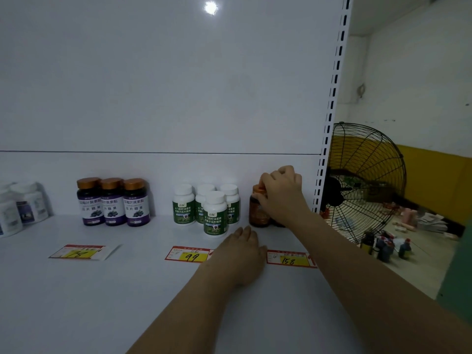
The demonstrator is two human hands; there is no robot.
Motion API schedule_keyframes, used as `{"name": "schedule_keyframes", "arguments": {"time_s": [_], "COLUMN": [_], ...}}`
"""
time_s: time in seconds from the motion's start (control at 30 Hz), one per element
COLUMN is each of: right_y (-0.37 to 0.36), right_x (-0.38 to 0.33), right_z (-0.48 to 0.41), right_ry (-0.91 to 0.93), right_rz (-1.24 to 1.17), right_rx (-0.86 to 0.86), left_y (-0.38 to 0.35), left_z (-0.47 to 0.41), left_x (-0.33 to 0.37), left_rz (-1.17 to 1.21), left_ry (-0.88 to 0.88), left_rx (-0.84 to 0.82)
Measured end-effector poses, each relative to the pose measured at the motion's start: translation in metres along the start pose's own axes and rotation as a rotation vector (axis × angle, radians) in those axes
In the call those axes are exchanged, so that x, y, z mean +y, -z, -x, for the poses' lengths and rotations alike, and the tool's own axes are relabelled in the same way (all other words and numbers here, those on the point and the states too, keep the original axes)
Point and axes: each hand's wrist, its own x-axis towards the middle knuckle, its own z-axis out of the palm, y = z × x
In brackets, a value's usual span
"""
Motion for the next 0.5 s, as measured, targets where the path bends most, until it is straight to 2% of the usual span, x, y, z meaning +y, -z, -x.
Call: {"name": "schedule_keyframes", "arguments": {"time_s": [0.07,0.17,0.27,0.33,0.5], "right_y": [0.002,0.013,0.016,0.013,0.018], "right_x": [0.002,0.01,0.022,0.023,0.022], "right_z": [0.001,0.002,0.004,0.008,0.01], "right_ry": [-0.068,-0.283,-0.385,-0.429,-0.501], "right_rz": [-0.039,-0.117,-0.087,-0.239,-0.416], "right_rx": [0.012,0.029,-0.229,-0.337,-0.169], "left_y": [-0.001,-0.005,-0.006,-0.004,0.004], "left_z": [-0.001,-0.005,-0.007,-0.006,0.0], "left_x": [0.0,-0.003,-0.003,-0.002,0.002], "left_rz": [-0.031,-0.03,-0.045,-0.053,-0.015], "left_ry": [-0.008,0.007,-0.007,-0.012,-0.006], "left_rx": [-0.001,-0.016,-0.02,-0.027,-0.026]}}
